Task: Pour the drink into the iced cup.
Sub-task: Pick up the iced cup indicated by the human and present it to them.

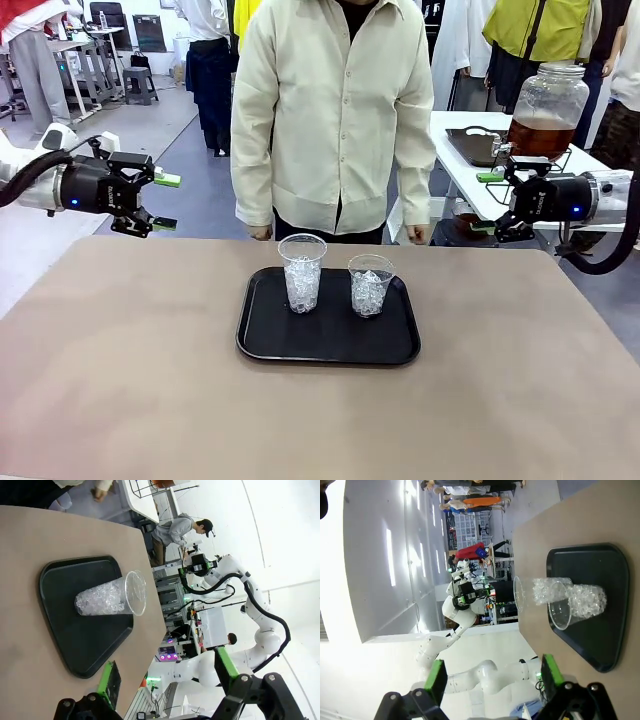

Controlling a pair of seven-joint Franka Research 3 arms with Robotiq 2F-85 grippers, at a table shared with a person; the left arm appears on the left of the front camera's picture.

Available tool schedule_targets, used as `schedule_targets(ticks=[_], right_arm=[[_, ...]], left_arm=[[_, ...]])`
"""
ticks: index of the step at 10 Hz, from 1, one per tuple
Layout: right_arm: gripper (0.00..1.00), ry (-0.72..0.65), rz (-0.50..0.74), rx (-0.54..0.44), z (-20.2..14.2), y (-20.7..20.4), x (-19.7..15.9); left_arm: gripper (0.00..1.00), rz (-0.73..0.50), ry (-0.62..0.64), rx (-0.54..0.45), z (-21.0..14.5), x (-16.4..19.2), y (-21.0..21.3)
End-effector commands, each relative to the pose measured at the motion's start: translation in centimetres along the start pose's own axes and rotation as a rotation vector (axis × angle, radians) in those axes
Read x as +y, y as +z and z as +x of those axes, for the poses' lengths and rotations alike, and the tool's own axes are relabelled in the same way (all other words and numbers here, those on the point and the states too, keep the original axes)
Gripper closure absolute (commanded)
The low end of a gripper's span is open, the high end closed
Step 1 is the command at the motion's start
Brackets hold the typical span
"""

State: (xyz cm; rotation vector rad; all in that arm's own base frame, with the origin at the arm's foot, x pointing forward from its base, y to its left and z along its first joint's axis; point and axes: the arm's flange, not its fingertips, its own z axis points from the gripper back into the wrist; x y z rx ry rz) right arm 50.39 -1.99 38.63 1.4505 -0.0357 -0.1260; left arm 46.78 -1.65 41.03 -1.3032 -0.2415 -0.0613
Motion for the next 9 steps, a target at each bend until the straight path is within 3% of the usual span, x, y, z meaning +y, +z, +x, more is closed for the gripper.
schedule_targets(ticks=[1,9], right_arm=[[0.00,0.015,-0.004,-0.007,-0.14,-0.05,0.05],[0.00,0.015,-0.004,-0.007,-0.14,-0.05,0.05]], left_arm=[[0.00,-0.002,0.007,-0.001,0.02,-0.06,0.00],[0.00,-0.002,0.007,-0.001,0.02,-0.06,0.00]])
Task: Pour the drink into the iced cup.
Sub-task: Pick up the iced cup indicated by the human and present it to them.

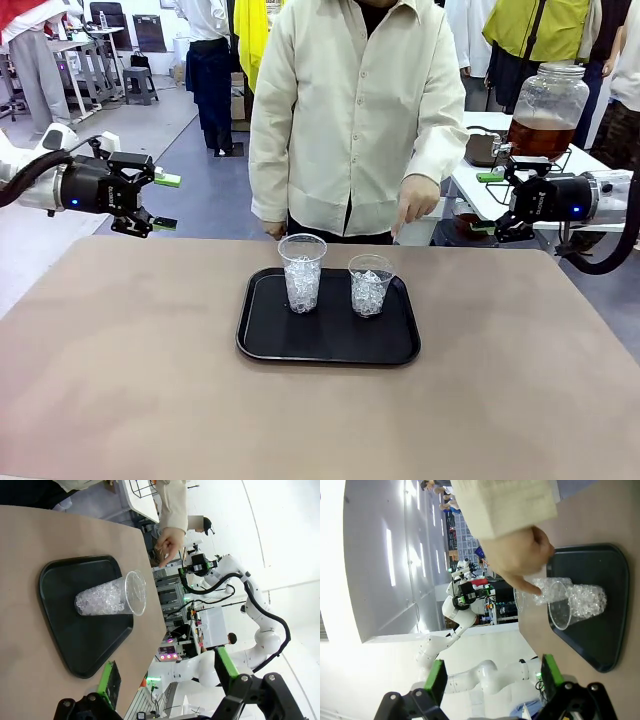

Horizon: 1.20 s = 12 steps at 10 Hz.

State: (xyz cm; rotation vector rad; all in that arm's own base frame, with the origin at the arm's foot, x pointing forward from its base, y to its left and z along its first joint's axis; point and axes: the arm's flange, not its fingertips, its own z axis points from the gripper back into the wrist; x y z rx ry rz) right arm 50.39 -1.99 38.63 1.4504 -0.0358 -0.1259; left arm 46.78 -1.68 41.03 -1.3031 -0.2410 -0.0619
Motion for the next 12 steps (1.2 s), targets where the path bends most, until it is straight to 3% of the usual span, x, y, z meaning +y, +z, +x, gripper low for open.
schedule_targets(ticks=[1,9,12], right_arm=[[0.00,0.015,-0.004,-0.007,-0.14,-0.05,0.05],[0.00,0.000,0.000,0.000,0.00,0.00,0.00],[0.00,0.348,-0.058,0.022,-0.12,0.15,-0.82]], left_arm=[[0.00,-0.002,0.007,-0.001,0.02,-0.05,0.04],[0.00,-0.002,0.007,-0.001,0.02,-0.05,0.04],[0.00,-0.002,0.007,-0.001,0.02,-0.05,0.04]])
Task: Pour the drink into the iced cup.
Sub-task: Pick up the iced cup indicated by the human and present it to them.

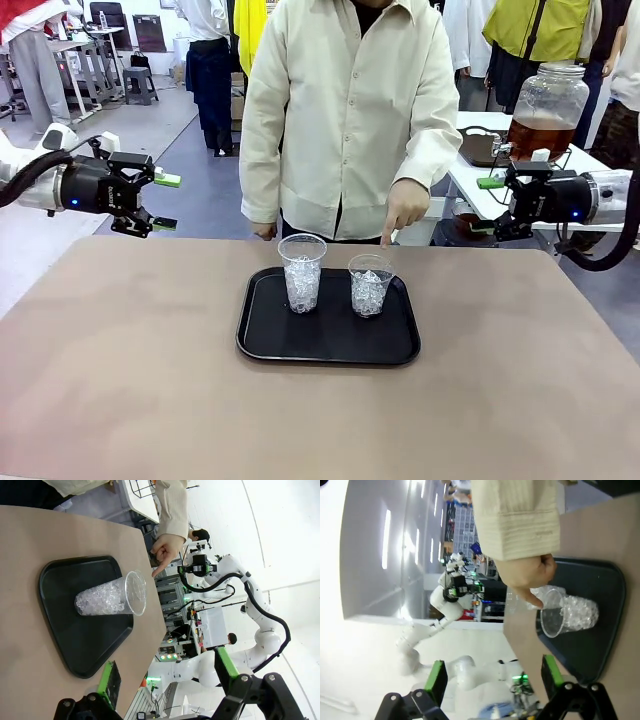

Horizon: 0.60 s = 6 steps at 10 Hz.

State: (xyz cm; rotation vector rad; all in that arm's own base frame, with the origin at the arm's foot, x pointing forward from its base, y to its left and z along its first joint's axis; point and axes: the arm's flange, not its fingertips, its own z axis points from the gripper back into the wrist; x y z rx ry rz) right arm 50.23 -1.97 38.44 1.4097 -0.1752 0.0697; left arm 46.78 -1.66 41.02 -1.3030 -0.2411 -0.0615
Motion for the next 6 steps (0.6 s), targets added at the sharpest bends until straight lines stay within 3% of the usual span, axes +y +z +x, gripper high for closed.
schedule_targets(ticks=[1,4,6], right_arm=[[0.00,0.220,-0.026,0.005,-0.1,0.4,-1.1],[0.00,0.504,-0.009,0.067,-0.2,0.4,-2.2],[0.00,0.507,0.004,0.062,-0.2,0.5,-2.1]], left_arm=[[0.00,-0.002,0.007,-0.001,0.0,-0.1,0.0],[0.00,-0.002,0.007,-0.001,0.0,-0.1,0.0],[0.00,-0.002,0.007,-0.001,0.0,-0.1,0.0]])
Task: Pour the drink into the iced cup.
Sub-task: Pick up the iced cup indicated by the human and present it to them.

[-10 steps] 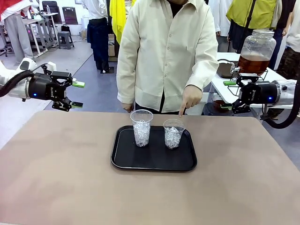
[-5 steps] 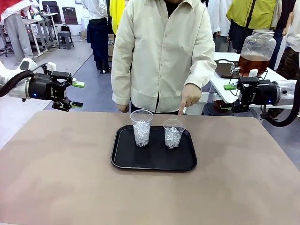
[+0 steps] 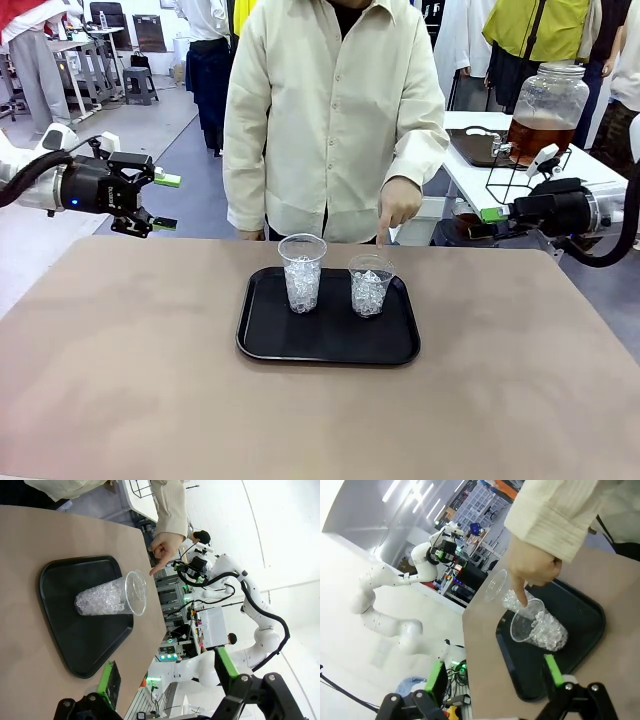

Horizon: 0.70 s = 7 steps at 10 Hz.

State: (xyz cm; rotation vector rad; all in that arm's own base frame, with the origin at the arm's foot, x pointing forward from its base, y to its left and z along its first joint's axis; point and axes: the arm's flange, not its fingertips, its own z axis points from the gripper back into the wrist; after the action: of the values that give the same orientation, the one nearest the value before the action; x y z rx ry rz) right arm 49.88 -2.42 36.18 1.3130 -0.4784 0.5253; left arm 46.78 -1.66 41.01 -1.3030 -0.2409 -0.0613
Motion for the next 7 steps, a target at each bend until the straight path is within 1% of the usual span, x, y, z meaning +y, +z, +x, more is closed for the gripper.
schedule_targets(ticks=[1,5,6,7], right_arm=[[0.00,-0.020,-0.003,-0.001,0.1,0.0,0.2],[0.00,-0.005,0.000,0.000,-0.1,0.0,-0.1],[0.00,0.172,-0.028,0.005,0.3,-0.7,0.0],[0.00,0.315,-0.047,-0.015,0.1,-1.2,-0.5]], left_arm=[[0.00,-0.002,0.007,-0.001,0.0,-0.1,0.0],[0.00,-0.002,0.007,-0.001,0.0,-0.1,0.0],[0.00,-0.002,0.007,-0.001,0.0,-0.1,0.0],[0.00,-0.002,0.007,-0.001,0.0,-0.1,0.0]])
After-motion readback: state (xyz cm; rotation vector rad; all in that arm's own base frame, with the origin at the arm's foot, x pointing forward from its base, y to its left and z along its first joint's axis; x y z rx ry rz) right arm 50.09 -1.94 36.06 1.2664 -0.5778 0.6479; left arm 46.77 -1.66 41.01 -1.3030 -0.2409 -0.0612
